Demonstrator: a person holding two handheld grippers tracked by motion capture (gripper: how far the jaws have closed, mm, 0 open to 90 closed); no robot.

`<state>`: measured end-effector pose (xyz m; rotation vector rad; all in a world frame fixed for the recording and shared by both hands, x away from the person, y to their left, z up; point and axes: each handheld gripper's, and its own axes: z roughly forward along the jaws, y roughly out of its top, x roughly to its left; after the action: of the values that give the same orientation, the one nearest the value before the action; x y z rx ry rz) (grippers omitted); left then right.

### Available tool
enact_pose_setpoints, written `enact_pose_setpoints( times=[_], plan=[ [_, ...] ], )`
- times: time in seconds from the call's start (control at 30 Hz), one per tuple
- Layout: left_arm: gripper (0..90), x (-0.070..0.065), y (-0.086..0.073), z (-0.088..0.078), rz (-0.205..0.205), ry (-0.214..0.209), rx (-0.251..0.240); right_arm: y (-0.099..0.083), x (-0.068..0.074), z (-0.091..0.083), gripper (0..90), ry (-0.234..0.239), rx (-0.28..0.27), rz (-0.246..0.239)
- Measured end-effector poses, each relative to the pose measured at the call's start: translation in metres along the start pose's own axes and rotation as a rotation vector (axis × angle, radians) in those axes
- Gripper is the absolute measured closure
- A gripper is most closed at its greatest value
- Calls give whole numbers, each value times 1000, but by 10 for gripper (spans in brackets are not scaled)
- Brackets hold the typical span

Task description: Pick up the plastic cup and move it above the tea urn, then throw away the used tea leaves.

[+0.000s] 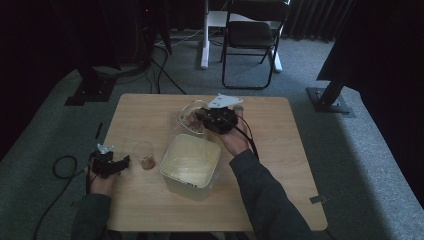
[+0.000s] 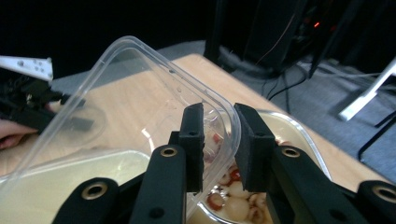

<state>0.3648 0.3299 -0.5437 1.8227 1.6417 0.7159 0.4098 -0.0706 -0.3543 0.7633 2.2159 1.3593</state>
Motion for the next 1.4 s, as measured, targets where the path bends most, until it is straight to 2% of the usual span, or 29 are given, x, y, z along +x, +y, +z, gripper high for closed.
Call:
enact_pose_setpoints(
  times=[0.03,0.07,0.1,0.13,0.23,0.37,0.47,0.6,0.7,0.83,0.97,1.2,1.23,1.27,1.37,1.4],
  plan=[
    [270,0,0,0,0,0,0,0,0,-3,741,-3,-12,2],
    [270,0,0,0,0,0,0,0,0,-6,682,0,-23,2],
    [270,0,0,0,0,0,0,-1,0,-10,582,12,-43,6],
    [270,0,0,0,0,0,0,-1,-1,-13,534,32,-59,13],
    [270,0,0,0,0,0,0,-2,-5,-24,495,56,-107,30],
    [270,0,0,0,0,0,0,-4,-9,-30,487,29,-105,28],
    [270,0,0,0,0,0,0,-10,-13,-30,483,12,-88,35],
    [270,0,0,0,0,0,0,-21,-21,-25,477,-9,-45,70],
    [267,0,0,0,0,0,-2,-29,-27,-23,484,-1,-11,102],
    [266,0,0,0,0,0,-1,-37,-34,-22,480,-33,25,115],
    [263,-1,0,0,4,-3,3,-45,-40,-25,479,-53,38,159],
    [253,-3,-2,-2,15,-17,2,-59,-49,-31,455,-95,59,175],
    [253,-4,-4,-4,27,-29,2,-63,-50,-32,453,-107,66,176],
    [235,-4,-5,-5,35,-38,5,-77,-55,-31,443,-146,104,173],
    [236,-5,-9,-9,51,-49,5,-94,-61,-30,441,-170,141,183],
    [236,-5,-10,-11,43,-58,6,-100,-64,-31,439,-176,153,195]
  ],
)
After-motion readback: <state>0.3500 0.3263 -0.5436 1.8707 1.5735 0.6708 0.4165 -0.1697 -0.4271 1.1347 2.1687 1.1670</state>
